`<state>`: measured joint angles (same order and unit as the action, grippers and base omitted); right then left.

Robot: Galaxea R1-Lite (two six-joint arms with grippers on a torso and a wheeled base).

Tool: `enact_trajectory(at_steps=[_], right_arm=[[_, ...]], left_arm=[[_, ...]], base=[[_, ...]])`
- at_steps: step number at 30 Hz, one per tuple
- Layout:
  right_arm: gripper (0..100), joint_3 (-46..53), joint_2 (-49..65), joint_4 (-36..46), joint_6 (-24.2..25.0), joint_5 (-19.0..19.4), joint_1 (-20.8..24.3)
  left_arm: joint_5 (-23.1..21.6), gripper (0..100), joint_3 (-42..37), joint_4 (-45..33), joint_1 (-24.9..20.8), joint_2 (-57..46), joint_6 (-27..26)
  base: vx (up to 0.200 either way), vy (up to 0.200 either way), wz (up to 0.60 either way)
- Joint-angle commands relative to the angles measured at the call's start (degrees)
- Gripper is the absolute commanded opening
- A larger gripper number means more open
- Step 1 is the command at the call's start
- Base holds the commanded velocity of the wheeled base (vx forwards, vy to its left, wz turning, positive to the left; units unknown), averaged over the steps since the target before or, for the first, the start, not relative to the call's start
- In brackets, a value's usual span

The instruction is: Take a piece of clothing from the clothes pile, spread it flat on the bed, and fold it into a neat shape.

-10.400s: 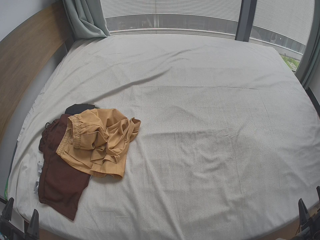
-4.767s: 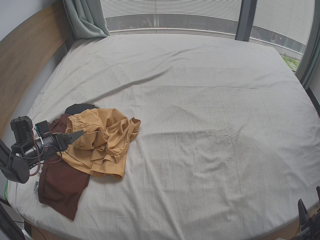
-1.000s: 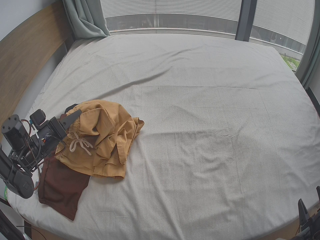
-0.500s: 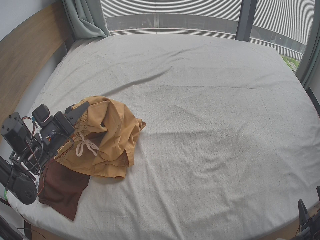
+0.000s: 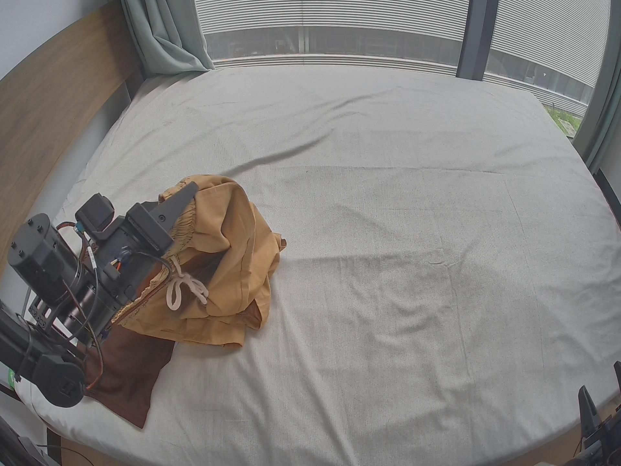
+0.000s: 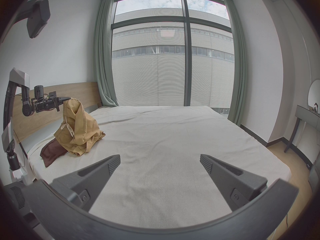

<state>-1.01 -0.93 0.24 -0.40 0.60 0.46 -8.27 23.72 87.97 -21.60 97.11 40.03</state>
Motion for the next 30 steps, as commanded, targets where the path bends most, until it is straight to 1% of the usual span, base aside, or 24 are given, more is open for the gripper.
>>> enact_trajectory(at_steps=[1,5,6,7,10,11,12,18,23,30], right_arm=[[100,1.0,0.9,0.0,0.0,0.0,0.0],[100,1.0,0.9,0.0,0.0,0.0,0.0],[100,1.0,0.9,0.0,0.0,0.0,0.0],[100,1.0,0.9,0.0,0.0,0.0,0.0],[100,1.0,0.9,0.0,0.0,0.0,0.0],[100,1.0,0.9,0.0,0.0,0.0,0.0],[100,1.0,0.9,0.0,0.0,0.0,0.0],[100,1.0,0.9,0.0,0.0,0.0,0.0],[100,1.0,0.9,0.0,0.0,0.0,0.0],[100,1.0,0.9,0.0,0.0,0.0,0.0]], left_arm=[[1.4,0,0.9,-0.2,-2.9,0.1,0.1],[5.9,0,2.4,-0.3,-7.3,0.4,1.0],[5.9,0,2.4,-0.3,-7.3,0.4,1.0],[9.1,0,4.1,-0.4,-9.2,0.5,2.4],[12.5,0,6.7,-1.7,-11.5,0.7,3.1],[12.5,0,6.7,-1.7,-11.5,0.7,3.1],[13.0,0,7.7,-3.0,-12.4,0.7,3.1],[14.2,0,9.6,-4.5,-15.3,0.7,3.2],[15.6,0,10.8,-5.4,-17.7,1.2,4.6],[15.6,0,12.4,-5.5,-20.3,3.3,4.8]], base=[[0.0,0.0,0.0],[0.0,0.0,0.0],[0.0,0.0,0.0],[0.0,0.0,0.0],[0.0,0.0,0.0],[0.0,0.0,0.0],[0.0,0.0,0.0],[0.0,0.0,0.0],[0.0,0.0,0.0],[0.0,0.0,0.0]])
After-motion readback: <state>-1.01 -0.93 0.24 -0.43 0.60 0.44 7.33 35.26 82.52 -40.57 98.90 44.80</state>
